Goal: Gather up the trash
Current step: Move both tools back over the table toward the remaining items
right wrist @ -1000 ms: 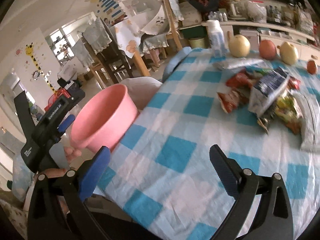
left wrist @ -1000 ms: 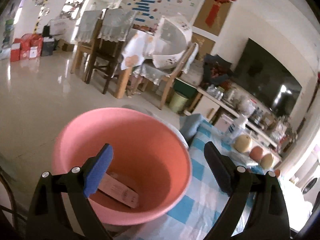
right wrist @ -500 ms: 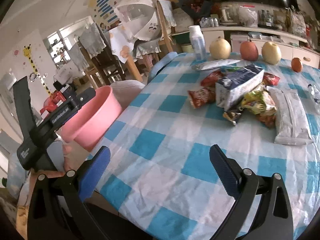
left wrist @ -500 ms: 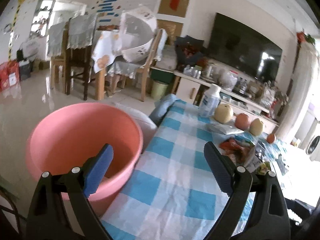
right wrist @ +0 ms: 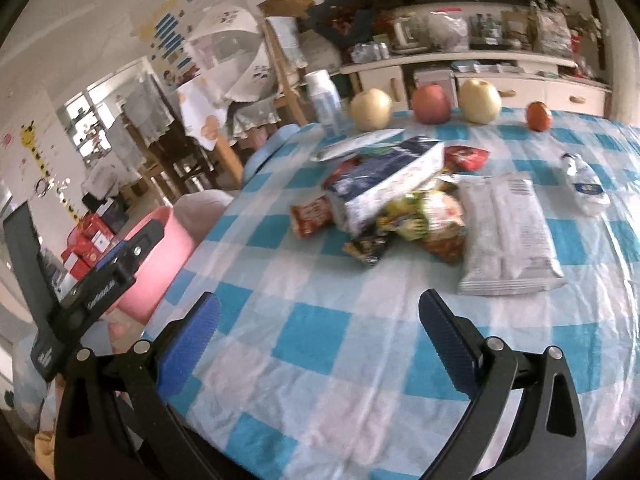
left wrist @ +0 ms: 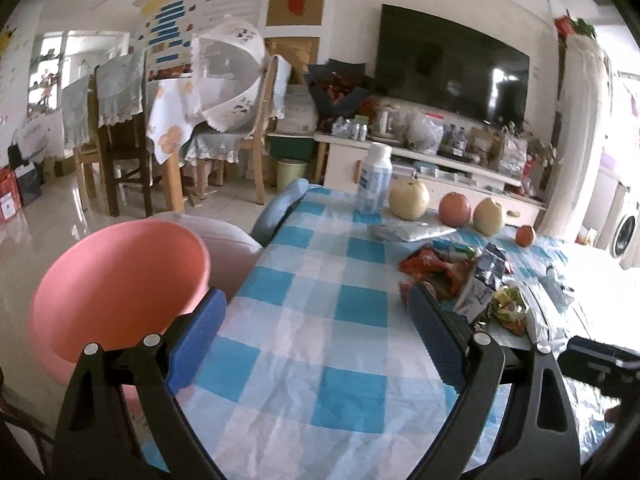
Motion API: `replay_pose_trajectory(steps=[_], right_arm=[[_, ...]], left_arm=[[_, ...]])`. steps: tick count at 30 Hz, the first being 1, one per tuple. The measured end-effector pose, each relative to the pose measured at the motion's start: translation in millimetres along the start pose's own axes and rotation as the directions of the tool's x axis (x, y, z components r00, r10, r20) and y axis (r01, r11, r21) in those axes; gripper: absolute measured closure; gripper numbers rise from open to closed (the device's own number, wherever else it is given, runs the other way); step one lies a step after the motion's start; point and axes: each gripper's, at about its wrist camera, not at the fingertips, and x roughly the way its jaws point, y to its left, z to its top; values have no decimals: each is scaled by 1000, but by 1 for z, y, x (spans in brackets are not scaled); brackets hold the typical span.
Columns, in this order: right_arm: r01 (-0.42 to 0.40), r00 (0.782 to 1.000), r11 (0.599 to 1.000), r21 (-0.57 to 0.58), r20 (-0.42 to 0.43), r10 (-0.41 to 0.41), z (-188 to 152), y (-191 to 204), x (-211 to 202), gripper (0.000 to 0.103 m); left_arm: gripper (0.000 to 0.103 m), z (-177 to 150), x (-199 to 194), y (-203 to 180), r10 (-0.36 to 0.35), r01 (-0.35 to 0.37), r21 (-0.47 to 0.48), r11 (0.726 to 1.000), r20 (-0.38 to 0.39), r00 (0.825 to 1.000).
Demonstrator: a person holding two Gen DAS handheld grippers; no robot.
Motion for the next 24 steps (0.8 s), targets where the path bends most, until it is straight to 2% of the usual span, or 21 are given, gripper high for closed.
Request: replay_pose_trajectory(steps=[5, 14, 17, 20, 24], right_arm=[[86, 996, 996, 38, 37, -87, 13, -33, -13, 5], [150, 984, 971, 188, 66, -165, 42, -111, -32, 5], [170, 980, 961, 219, 64, -187, 50, -134, -36, 5], [224, 968, 946, 234, 63, -245, 60, -155, -35, 5], [256, 959, 932, 257, 51, -277, 72, -183, -28, 5]], left_arm=[[10, -1, 4, -29, -14, 14, 72, 997, -12, 1000], [10, -8, 12, -80, -74, 85, 192, 978, -63, 995], [10, -12, 15, -99, -103, 120, 225, 967, -89, 991], [10, -14, 19, -117, -148, 173, 217, 961, -125, 981], [10, -20, 27, -149, -184, 223, 230, 947, -178, 967]])
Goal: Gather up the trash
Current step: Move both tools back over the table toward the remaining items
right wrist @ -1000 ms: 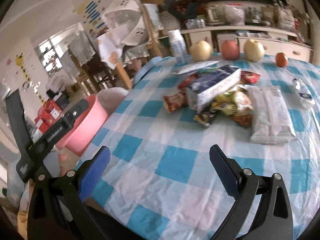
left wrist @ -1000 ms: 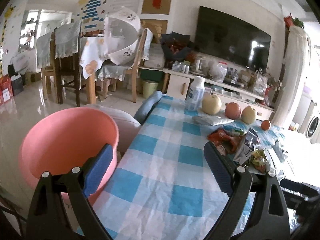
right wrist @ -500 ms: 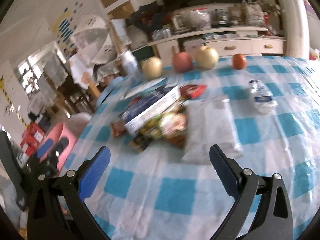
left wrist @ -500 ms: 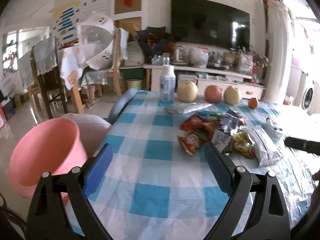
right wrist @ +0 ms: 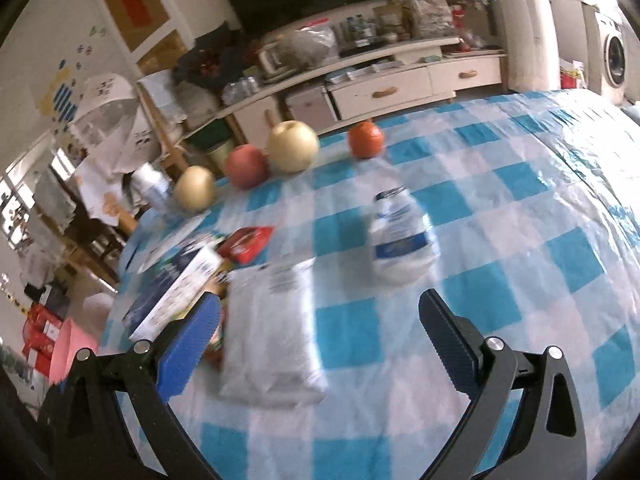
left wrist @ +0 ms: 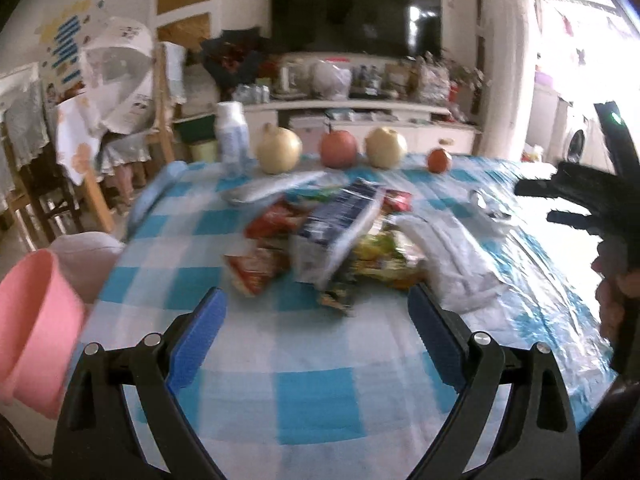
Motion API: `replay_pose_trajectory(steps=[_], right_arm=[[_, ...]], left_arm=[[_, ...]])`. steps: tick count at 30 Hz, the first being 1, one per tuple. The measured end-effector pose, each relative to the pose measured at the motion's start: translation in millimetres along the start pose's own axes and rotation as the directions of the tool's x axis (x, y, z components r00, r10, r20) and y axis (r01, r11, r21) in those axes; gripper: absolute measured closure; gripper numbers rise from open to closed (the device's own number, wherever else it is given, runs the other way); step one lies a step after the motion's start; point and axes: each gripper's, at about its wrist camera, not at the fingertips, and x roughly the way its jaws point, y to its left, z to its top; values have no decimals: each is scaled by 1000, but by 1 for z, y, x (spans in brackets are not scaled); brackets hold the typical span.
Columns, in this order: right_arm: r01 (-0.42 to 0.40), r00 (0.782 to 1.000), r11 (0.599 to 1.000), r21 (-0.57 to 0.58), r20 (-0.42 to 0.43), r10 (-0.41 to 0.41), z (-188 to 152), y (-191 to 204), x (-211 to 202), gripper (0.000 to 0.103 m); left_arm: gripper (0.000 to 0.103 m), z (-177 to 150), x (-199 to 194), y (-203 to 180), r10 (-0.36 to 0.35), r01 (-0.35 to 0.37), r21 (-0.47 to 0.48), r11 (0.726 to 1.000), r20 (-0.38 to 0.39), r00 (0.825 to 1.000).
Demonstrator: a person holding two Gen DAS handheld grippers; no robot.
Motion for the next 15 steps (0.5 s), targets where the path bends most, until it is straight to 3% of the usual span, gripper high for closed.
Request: replay_pose_trajectory(steps=[5, 8, 15], right_arm=[[53, 999, 998, -38, -8, -53, 17, -16, 23, 5], [72, 997, 996, -54, -10, -73, 22, -23, 39, 5], [90, 996, 991, -97, -20, -92, 29, -26, 62, 5]], left_arm=[[10, 6, 19, -36, -53, 54, 27, 998, -36, 998], [10, 9, 33, -45, -81, 80, -23, 997, -58, 995], [11, 13, 59, -43, -82, 67, -148, 987, -91, 992]])
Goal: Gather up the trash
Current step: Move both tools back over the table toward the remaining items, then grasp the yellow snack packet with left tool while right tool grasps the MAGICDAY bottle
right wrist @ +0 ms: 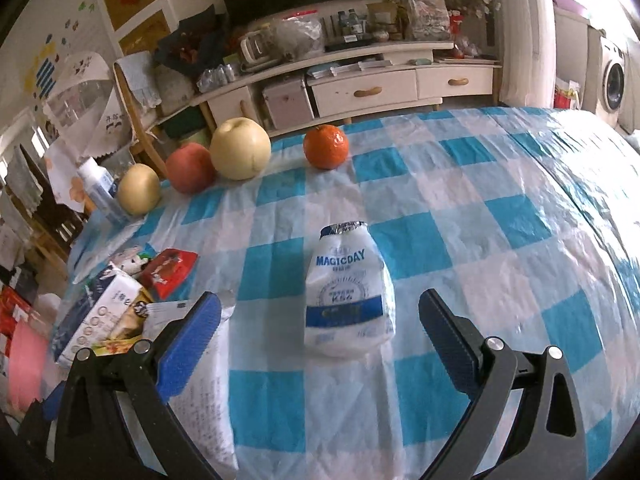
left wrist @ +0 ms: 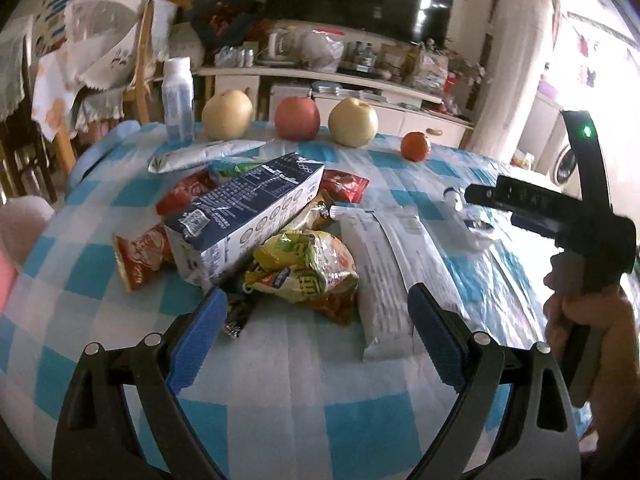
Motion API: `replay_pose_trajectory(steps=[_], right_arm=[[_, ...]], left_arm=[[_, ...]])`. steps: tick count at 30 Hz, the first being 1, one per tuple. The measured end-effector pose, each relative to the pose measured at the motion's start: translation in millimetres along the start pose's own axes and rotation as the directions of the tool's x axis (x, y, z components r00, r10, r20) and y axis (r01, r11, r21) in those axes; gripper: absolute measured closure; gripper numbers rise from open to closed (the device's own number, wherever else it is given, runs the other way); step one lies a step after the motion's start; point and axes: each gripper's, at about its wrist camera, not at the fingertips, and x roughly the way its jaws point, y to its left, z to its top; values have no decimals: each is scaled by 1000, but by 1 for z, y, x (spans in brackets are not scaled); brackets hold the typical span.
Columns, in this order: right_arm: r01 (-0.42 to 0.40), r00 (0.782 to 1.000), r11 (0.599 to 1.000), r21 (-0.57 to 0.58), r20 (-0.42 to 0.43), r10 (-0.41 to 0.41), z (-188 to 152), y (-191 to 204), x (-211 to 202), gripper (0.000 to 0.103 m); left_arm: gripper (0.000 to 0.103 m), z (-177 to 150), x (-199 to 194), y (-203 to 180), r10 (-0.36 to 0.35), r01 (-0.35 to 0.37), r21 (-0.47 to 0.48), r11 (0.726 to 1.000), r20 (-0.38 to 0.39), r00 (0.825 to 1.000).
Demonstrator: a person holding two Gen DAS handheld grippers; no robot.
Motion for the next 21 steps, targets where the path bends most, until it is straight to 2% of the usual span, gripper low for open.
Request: replay_pose_trajectory(steps=[7, 9, 11, 14, 16, 19, 21], right_arm=[[0, 999, 1000, -2, -37, 0, 3, -4, 19, 8], [-9, 999, 1000, 6, -53, 9, 2, -5, 24, 20], [-10, 998, 1000, 3, -65, 10, 1, -4, 29, 22], [-5, 996, 1000, -8, -85, 4, 0, -3, 36, 29], [1, 997, 1000, -17, -81, -2, -1, -3, 37, 29], [2, 997, 999, -34, -77, -5, -2, -1, 39, 30], [9, 997, 999, -40, -74, -12, -2, -1, 39, 34]], left_arm=[[11, 9, 18, 2, 7, -8, -79, 997, -19, 1000], [11, 12, 22, 3, 5, -8, -90, 996, -25, 1000], [12, 14, 28, 4, -2, -2, -114, 994, -33, 999], [18, 17, 35, 4, -4, -1, -134, 991, -36, 999], [20, 20, 36, 1, 11, -15, -122, 992, -35, 999], [33, 23, 38, 2, 13, -18, -127, 992, -34, 999], [41, 24, 40, 4, 13, -17, -133, 991, -35, 999]])
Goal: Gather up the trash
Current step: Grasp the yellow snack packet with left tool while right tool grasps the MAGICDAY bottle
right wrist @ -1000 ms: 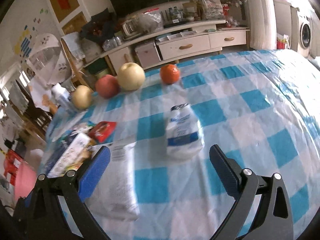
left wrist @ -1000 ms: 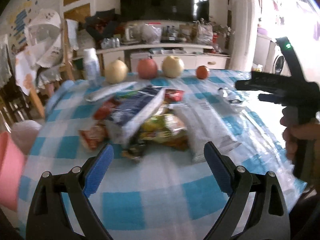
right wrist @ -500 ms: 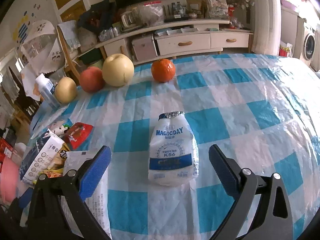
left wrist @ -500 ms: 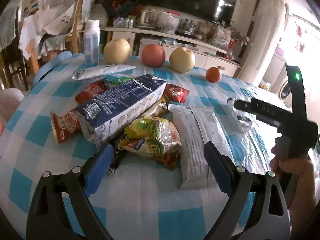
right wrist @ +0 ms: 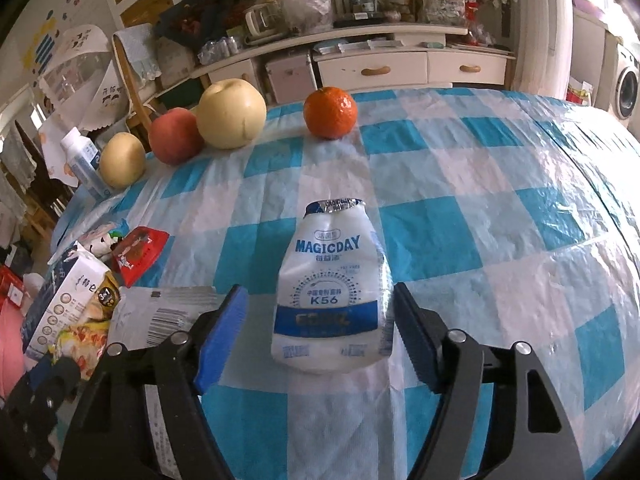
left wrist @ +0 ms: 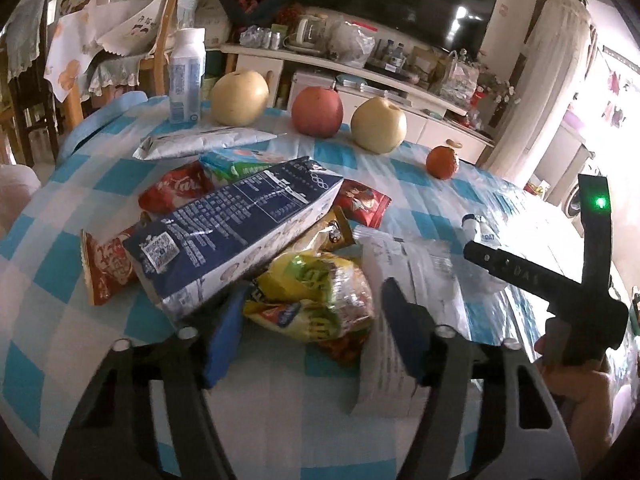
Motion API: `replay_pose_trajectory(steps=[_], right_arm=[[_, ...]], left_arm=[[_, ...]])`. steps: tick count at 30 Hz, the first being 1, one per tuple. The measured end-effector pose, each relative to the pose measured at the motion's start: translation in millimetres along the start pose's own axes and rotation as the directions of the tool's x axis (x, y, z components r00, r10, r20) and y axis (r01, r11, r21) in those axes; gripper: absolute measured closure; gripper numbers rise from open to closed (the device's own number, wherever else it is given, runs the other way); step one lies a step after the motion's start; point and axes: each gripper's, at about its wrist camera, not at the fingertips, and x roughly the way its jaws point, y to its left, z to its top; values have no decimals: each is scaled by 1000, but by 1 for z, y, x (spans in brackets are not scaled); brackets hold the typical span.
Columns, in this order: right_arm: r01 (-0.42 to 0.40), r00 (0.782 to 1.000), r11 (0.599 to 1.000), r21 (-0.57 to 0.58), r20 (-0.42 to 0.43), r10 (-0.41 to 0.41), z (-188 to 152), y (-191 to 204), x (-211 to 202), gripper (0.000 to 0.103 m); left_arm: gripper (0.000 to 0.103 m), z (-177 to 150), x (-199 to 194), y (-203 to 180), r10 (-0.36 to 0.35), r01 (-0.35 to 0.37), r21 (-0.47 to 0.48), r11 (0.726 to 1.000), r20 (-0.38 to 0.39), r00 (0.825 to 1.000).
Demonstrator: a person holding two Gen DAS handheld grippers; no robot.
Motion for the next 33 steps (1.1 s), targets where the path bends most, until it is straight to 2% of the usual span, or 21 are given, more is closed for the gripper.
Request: replay_pose_trajectory(steps=[3, 15, 29, 33], right_arm=[[12, 1000, 1000, -1, 5, -12, 0, -1, 0, 43], [-45, 999, 999, 19, 11, 45, 1, -5, -8, 44], [-185, 982, 982, 38, 39, 183, -2, -4, -37, 44], [-212, 976, 977, -6, 48, 212, -5, 10, -48, 44]], left_arm=[[48, 0, 1, 0, 5, -5, 3, 1000, 8, 1000], [63, 1, -5, 10, -34, 34, -6, 999, 22, 999], [66, -11, -50, 31, -73, 74, -12, 997, 61, 995], [68, -12, -66, 42, -82, 84, -21, 996, 85, 993]])
